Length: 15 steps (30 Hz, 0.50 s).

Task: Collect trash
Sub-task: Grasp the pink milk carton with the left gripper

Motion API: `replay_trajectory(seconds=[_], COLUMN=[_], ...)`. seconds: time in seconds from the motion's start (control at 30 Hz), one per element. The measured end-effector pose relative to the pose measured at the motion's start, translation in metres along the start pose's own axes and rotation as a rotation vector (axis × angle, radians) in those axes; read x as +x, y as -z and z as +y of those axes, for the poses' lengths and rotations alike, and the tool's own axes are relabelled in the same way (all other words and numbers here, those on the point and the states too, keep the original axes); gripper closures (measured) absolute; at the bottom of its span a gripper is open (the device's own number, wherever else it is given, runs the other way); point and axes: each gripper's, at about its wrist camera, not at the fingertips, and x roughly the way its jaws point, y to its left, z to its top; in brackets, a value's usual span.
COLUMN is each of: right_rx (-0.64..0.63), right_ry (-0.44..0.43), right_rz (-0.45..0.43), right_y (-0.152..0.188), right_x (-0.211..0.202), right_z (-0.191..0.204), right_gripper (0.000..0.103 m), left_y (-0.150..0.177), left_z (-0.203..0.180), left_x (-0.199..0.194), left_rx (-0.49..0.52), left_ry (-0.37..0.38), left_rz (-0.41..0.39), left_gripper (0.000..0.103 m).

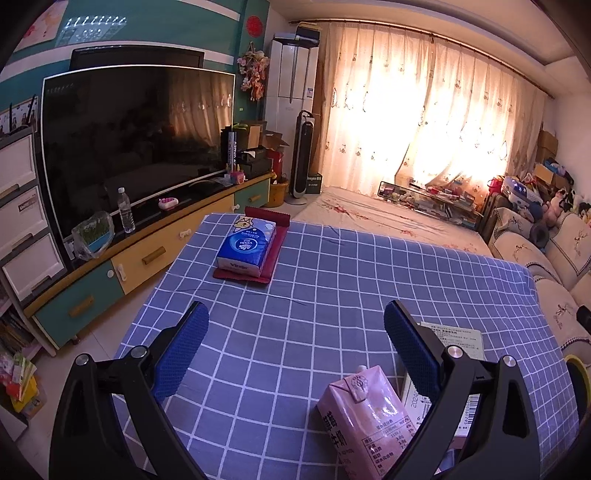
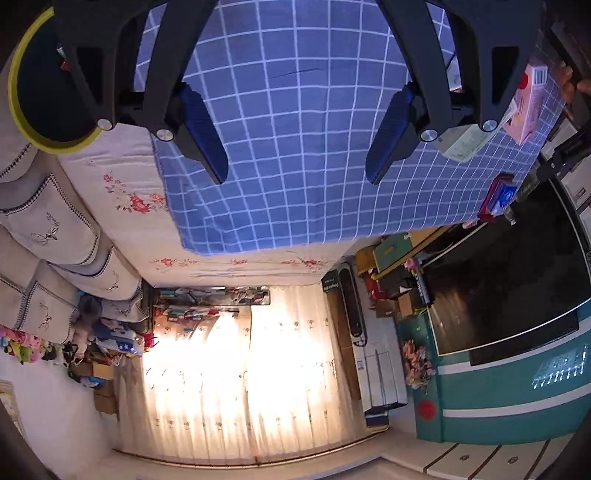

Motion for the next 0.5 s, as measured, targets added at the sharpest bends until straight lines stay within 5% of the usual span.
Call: replay_trajectory(seconds=[0.3,0.5], right_rx=[-0.005,0.03], right_ry=[-0.023,-0.036], right_rz=[-0.006,-0.016], right_y=[0.005,0.003], right_x=[-0.014,-0.019], right_z=[-0.001,-0.007], right_gripper=[0.026,0.025], left_y=[0.033,0.074], left_z=[-0.041,-0.054], left_x=[-0.057,-0.065], left_rx=[0.045,0.066], left_ry=[0.0,-0.021], left_rz=[0.045,0.154], left_gripper=[0.009,0.009])
